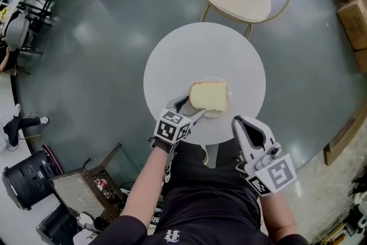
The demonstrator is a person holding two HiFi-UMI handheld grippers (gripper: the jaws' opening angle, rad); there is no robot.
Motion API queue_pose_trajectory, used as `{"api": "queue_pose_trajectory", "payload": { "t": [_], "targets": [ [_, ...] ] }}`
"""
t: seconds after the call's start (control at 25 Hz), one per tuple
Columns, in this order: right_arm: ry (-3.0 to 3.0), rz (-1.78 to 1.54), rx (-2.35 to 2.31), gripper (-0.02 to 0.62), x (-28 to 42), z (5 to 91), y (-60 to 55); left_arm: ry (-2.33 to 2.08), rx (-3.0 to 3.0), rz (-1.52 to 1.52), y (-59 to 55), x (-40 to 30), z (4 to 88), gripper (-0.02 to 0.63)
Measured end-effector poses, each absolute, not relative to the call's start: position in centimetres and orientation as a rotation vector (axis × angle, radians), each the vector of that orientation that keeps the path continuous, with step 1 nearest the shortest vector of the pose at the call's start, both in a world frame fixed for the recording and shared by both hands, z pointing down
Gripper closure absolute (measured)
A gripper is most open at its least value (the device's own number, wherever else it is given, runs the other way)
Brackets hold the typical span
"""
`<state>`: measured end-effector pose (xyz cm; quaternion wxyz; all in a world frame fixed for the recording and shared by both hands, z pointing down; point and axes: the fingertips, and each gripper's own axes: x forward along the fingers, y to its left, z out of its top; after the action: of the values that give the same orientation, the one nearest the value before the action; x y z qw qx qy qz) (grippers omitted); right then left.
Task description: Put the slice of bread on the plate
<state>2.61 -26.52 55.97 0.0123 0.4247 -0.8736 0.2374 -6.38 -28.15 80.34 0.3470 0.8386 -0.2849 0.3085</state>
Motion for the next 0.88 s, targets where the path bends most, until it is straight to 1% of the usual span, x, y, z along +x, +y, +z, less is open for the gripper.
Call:
{"api": "queue_pose_trajectory", "payload": {
  "t": [0.2,0.36,0.6,0.88],
  "targets": [
    [-2.722,0.759,1.32,0.593,2.7,55.8,-26.9,-0.771,2.147,0.784,-28.0,-7.6,79.6,0.279],
    [-2.718,0.762,1.306,0.594,2.6,54.7,-27.1,-0.836,2.147,0.753,-27.9,-8.7,76.6,0.272],
    [-2.73,0.747,1.258,0.594,1.2,51.2,-26.7,-0.845,2.268,0.565,-27.8,-7.7,65.8,0.275],
    [-2.777,0.645,1.233,0.593,-0.1,44.7,-26.2,-0.838,2.448,0.4,-26.4,-5.4,52.2,0.276]
  ]
}}
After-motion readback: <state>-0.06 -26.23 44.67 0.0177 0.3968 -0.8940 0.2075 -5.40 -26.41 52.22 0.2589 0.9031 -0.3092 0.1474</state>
